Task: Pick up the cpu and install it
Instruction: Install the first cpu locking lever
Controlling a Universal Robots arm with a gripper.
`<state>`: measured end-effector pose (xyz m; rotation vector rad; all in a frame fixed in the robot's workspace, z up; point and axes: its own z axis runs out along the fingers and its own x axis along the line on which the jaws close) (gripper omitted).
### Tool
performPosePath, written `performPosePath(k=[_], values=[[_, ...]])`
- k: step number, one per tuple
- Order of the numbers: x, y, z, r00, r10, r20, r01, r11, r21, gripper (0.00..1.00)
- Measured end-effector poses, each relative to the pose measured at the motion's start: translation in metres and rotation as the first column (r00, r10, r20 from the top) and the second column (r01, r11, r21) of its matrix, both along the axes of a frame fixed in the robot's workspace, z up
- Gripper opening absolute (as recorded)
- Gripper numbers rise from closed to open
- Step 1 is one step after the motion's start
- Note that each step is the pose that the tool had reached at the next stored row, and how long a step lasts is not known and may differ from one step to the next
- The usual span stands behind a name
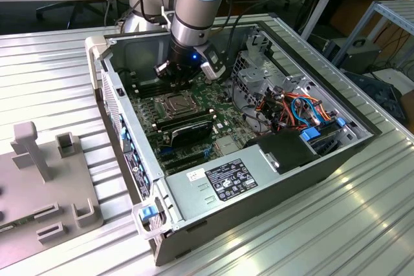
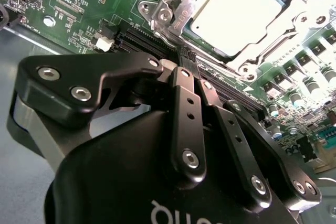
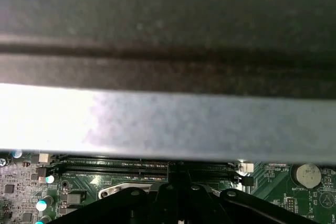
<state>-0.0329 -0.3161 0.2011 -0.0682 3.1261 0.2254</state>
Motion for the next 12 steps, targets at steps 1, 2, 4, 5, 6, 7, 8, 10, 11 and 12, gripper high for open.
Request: performPosePath(k=[1, 2, 4, 5, 6, 7, 8, 10, 11, 12], values=[[0.0000, 0.0000, 0.0000, 1.0000, 0.000, 0.0000, 0.000, 1.0000, 0.0002, 0.11], [0.0000, 0.0000, -0.0001, 1.0000, 0.000, 0.0000, 0.000, 1.0000, 0.0003, 0.11], [0.0001, 0.0001, 0.0014, 1.0000, 0.000, 0.0006, 0.000, 1.0000, 0.0013, 0.11], [0.0001, 0.0001, 0.0026, 1.0000, 0.000, 0.0003, 0.000, 1.0000, 0.0007, 0.11], [0.0000, 0.0000, 0.0041, 1.0000, 0.000, 0.0001, 0.000, 1.0000, 0.0003, 0.11], [0.0001, 0.0000, 0.0052, 1.0000, 0.000, 0.0001, 0.000, 1.0000, 0.0004, 0.11], [0.0000, 0.0000, 0.0065, 1.0000, 0.000, 0.0001, 0.000, 1.0000, 0.0003, 0.11], [0.0000, 0.0000, 0.0086, 1.0000, 0.000, 0.0001, 0.000, 1.0000, 0.0002, 0.11], [0.0000, 0.0000, 0.0095, 1.0000, 0.000, 0.0000, 0.000, 1.0000, 0.0003, 0.11], [0.0000, 0.0000, 0.0113, 1.0000, 0.000, 0.0001, 0.000, 1.0000, 0.0003, 0.11]])
